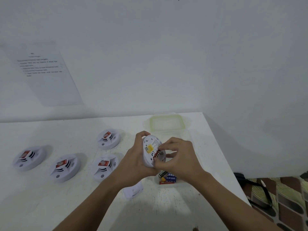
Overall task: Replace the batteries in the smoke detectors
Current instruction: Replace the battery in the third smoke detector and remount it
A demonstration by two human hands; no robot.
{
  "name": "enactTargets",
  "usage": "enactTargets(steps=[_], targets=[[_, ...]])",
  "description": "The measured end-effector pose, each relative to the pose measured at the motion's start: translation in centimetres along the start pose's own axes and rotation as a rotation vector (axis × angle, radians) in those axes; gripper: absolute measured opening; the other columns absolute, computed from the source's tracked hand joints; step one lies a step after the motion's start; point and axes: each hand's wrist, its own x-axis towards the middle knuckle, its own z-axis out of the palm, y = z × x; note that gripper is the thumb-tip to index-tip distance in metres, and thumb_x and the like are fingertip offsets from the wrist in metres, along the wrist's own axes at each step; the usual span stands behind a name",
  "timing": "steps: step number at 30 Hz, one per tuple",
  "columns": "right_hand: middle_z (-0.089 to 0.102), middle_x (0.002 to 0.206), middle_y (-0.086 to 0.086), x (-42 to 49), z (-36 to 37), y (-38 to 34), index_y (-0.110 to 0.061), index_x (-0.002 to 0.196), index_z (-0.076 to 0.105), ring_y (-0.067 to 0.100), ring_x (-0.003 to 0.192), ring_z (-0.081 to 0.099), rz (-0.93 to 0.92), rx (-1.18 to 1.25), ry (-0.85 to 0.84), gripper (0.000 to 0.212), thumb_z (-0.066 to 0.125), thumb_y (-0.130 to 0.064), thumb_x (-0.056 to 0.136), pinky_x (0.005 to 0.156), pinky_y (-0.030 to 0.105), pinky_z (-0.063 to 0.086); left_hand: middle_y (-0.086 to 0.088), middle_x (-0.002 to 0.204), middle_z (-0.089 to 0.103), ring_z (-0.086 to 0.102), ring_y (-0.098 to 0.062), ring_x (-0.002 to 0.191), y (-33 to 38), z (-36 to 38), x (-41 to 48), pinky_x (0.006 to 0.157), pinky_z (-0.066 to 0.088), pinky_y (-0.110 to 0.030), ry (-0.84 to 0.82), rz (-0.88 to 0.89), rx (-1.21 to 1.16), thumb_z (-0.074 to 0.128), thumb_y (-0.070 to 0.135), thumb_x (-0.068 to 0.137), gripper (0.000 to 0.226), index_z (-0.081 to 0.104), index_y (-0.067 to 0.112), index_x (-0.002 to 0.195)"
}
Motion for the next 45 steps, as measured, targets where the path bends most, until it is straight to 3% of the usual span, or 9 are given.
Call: enactTargets(steps=[7, 11, 20, 24, 28, 31, 34, 38, 45], targets=[[0.072, 0.093, -0.01, 0.0, -0.3, 0.3, -0.016, 0.094, 0.081, 0.0, 0.096, 0.069, -0.087, 0.08, -0.006, 0.021, 0.083, -0.017, 0.073, 0.069, 0.026, 0.063, 0.015, 0.107, 0.063, 0.069, -0.016, 0.101, -0.2, -0.4, 0.5, 0.079, 0.062, -0.047, -0.003, -0.016, -0.017, 0.092, 0.013, 0.065, 0.093, 0.03, 0.023, 0.134], [0.069, 0.101, -0.007, 0.3, -0.7, 0.6, -0.016, 0.101, 0.081, 0.005, 0.105, 0.065, -0.159, 0.091, -0.134, 0.016, 0.079, -0.015, 0.085, 0.077, 0.016, 0.058, 0.013, 0.105, 0.063, 0.069, -0.017, 0.1, -0.4, -1.0, 0.6, 0.081, 0.06, -0.051, -0.009, -0.025, -0.064, 0.092, 0.006, 0.065, 0.09, 0.033, 0.023, 0.131], [0.056, 0.115, -0.01, 1.2, -2.7, 0.5, -0.029, 0.111, 0.076, 0.009, 0.116, 0.056, -0.217, -0.027, -0.413, 0.019, 0.072, -0.024, 0.093, 0.094, 0.028, 0.053, 0.017, 0.111, 0.059, 0.063, -0.015, 0.111, 0.0, -1.5, 0.3, 0.087, 0.061, -0.039, -0.07, 0.001, -0.1, 0.091, 0.006, 0.067, 0.091, 0.033, 0.033, 0.133], [0.06, 0.11, -0.012, 1.1, -2.0, -0.1, -0.022, 0.104, 0.07, 0.011, 0.107, 0.06, -0.224, 0.022, -0.335, 0.009, 0.065, -0.019, 0.098, 0.083, 0.027, 0.054, 0.02, 0.113, 0.058, 0.063, -0.014, 0.114, 0.2, -1.3, -0.2, 0.086, 0.061, -0.035, -0.038, 0.031, -0.116, 0.091, 0.004, 0.068, 0.094, 0.032, 0.029, 0.137], [0.072, 0.089, 0.001, 1.0, -2.0, -0.7, -0.008, 0.1, 0.061, 0.011, 0.075, 0.065, 0.072, 0.46, -0.089, 0.007, 0.055, -0.006, 0.101, 0.068, 0.026, 0.054, 0.026, 0.116, 0.054, 0.056, -0.003, 0.12, 0.1, -1.2, -1.0, 0.083, 0.06, -0.025, 0.012, 0.031, -0.111, 0.092, 0.008, 0.068, 0.096, 0.032, 0.033, 0.138], [0.074, 0.084, 0.01, 1.2, -2.3, -0.1, -0.009, 0.109, 0.058, 0.019, 0.064, 0.064, 0.144, 0.541, 0.044, 0.01, 0.057, -0.005, 0.1, 0.065, 0.032, 0.058, 0.03, 0.125, 0.049, 0.049, 0.005, 0.124, -0.4, -1.3, -1.5, 0.086, 0.055, -0.017, 0.077, 0.019, -0.122, 0.093, 0.009, 0.066, 0.099, 0.032, 0.035, 0.141], [0.075, 0.082, 0.008, 0.8, -2.3, 1.2, -0.015, 0.108, 0.061, 0.02, 0.068, 0.07, 0.18, 0.401, 0.038, 0.012, 0.059, -0.007, 0.099, 0.068, 0.03, 0.059, 0.036, 0.122, 0.05, 0.05, 0.008, 0.122, -0.9, -1.6, -2.1, 0.086, 0.053, -0.013, 0.136, 0.015, -0.152, 0.092, 0.004, 0.065, 0.099, 0.034, 0.033, 0.141], [0.074, 0.079, -0.011, 0.0, -1.1, 2.7, -0.021, 0.091, 0.066, -0.002, 0.075, 0.066, 0.137, 0.007, -0.067, 0.006, 0.068, -0.017, 0.095, 0.065, 0.01, 0.046, 0.037, 0.12, 0.052, 0.052, 0.006, 0.122, -1.4, -1.7, -2.4, 0.086, 0.054, -0.013, 0.169, 0.015, -0.183, 0.09, 0.0, 0.066, 0.095, 0.038, 0.03, 0.139], [0.065, 0.086, -0.018, 0.0, 1.0, 3.5, -0.027, 0.091, 0.075, -0.002, 0.083, 0.054, 0.043, -0.226, -0.15, 0.003, 0.073, -0.029, 0.091, 0.071, 0.011, 0.04, 0.036, 0.121, 0.05, 0.051, 0.007, 0.121, -2.1, -2.7, -2.4, 0.083, 0.052, -0.009, 0.163, 0.015, -0.177, 0.091, 0.0, 0.065, 0.096, 0.037, 0.03, 0.139]])
